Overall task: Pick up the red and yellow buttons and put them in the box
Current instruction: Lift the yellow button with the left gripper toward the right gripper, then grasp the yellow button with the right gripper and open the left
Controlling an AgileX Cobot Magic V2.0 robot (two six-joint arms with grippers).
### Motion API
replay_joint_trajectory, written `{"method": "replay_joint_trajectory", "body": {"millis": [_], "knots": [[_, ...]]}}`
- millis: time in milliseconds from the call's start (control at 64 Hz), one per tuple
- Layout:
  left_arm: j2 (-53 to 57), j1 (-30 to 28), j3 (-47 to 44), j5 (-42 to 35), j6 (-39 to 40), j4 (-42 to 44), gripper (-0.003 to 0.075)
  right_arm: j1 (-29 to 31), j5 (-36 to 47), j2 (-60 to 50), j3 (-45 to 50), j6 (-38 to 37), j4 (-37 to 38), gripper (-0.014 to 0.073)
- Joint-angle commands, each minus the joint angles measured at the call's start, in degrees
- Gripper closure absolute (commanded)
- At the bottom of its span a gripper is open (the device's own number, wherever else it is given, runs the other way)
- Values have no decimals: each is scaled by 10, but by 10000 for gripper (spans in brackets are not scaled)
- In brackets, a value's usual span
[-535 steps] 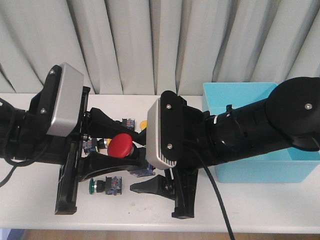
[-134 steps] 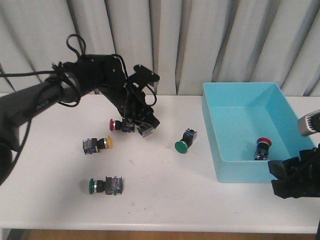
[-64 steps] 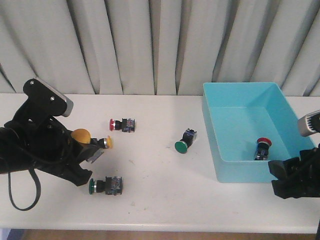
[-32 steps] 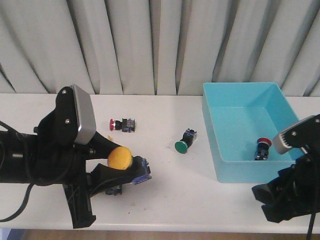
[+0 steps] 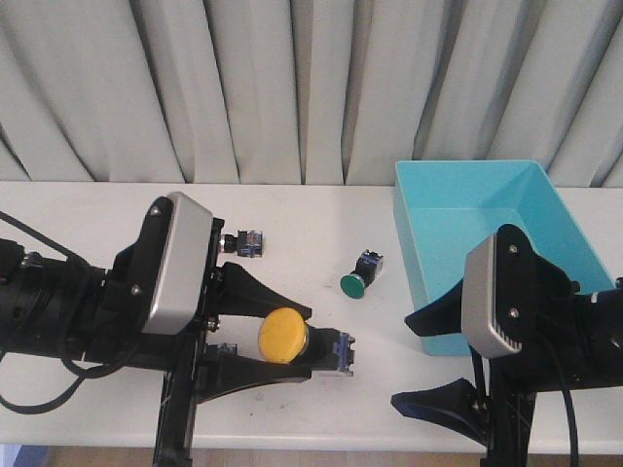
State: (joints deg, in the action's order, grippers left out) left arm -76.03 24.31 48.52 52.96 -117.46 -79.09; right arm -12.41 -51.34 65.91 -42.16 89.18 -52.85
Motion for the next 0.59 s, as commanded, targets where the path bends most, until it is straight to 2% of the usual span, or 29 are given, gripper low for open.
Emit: {"method": "replay_joint_trajectory", "body": {"millis": [0,94,312,391,578], "knots": [[14,2,19,21,-6,-69,521,1,6,-5,-19,60,-60,64],[14,2,19,23,-7,-74,521,-20,29,-2,-19,71,-64,66],[14,2,19,24,-8,-73,521,-147,161,24,-31,81,-42,66],[14,2,19,25,-8,-73,521,-178,176,34,-41,81,-43,66],[14,2,19,25,-8,-73,521,-198,206,40,-50,80,-46,67]]}}
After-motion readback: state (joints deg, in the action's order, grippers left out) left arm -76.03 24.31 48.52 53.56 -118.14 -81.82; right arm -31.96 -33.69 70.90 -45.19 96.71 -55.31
